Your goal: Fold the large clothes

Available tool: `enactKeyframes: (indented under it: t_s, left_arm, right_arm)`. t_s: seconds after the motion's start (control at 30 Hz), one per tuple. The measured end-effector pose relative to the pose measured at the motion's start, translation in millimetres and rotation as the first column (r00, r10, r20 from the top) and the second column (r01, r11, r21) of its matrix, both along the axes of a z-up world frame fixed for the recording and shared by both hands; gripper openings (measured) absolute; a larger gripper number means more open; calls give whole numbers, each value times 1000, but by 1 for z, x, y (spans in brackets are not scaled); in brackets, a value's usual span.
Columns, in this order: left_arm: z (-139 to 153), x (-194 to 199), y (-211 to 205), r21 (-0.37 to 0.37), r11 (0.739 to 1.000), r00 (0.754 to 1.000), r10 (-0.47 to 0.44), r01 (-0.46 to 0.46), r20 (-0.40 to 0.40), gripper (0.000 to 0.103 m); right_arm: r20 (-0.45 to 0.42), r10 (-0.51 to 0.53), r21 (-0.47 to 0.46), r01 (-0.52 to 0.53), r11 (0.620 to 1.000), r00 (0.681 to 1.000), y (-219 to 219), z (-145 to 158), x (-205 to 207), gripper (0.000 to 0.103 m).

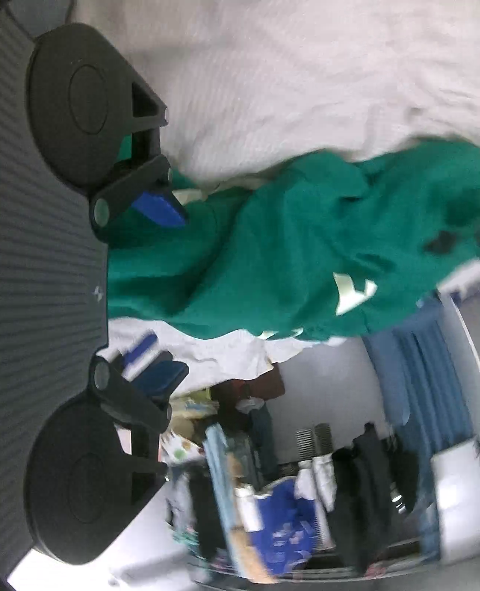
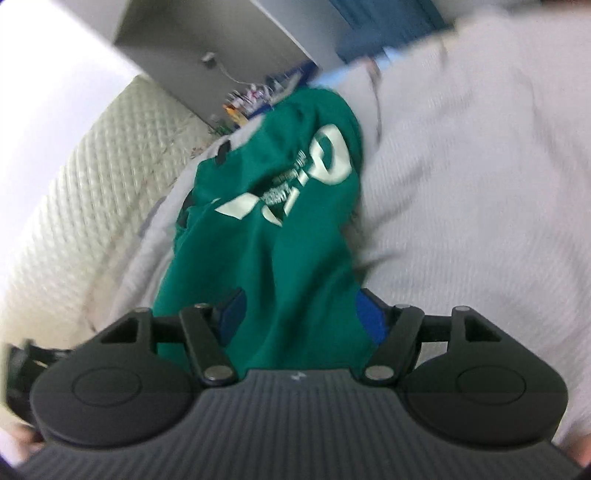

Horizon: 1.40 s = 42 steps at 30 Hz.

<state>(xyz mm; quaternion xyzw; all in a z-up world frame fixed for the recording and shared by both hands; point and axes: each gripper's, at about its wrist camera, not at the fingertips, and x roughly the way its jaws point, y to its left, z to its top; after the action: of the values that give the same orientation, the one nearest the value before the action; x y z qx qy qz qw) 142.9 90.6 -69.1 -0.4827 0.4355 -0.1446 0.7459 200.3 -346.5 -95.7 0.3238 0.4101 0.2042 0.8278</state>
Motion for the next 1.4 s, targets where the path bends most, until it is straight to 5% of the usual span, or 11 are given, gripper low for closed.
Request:
enactKeyframes:
  t_s: [0.2,0.33,0.47,0.53,0.63,0.73,0.87,1.13,1.2,1.27,1.4]
  left_arm:
    - [-43,35,-21,-83,996,1000,-16,15,-12,85]
    - [-65,51,-40,3,999,999,-35,35,-28,82]
    - [-75,60,-35,4,1000,1000,12,-12,-28,33]
    - [-71,58,-29,27,999,999,43,-43,1,22]
    - [-63,46,-15,18,995,992,99,-101,77,18]
    - [-48,30,2,13,990,977,136,-140,164,17]
    - [-30,13,25,-59,985,954,172,-163,244,16]
    - [-34,9,42,-18,978,938,203,-207,280,16]
    - [-38,10,50,16,973,935,217,-231,281,16]
    - [-44,15,58,20,969,934,231,-245,272,16]
    - [-51,24,58,19,968,936,237,-251,260,16]
  right_arm:
    - [-80,-16,35,19,999,997,8,-24,17,69]
    - [-69,-17,16,18,1000,997,15,-32,24,69]
    - [-88,-67,20,69,997,994,7,-45,30,70]
    - [-111,-86,84,96,992,990,1,-50,31,70]
    - [-90,-72,103,81,991,993,6,-46,31,70]
    - [-86,-49,152,61,986,995,13,-46,28,88]
    - [-130,-24,266,58,962,991,19,-58,31,88]
    - [-174,134,346,-67,936,975,67,-78,61,87]
    - [-176,172,315,-111,943,969,79,-78,67,81]
    - [-154,198,241,-158,958,968,86,-71,65,48]
    - [-57,190,176,-178,968,980,83,-51,57,22]
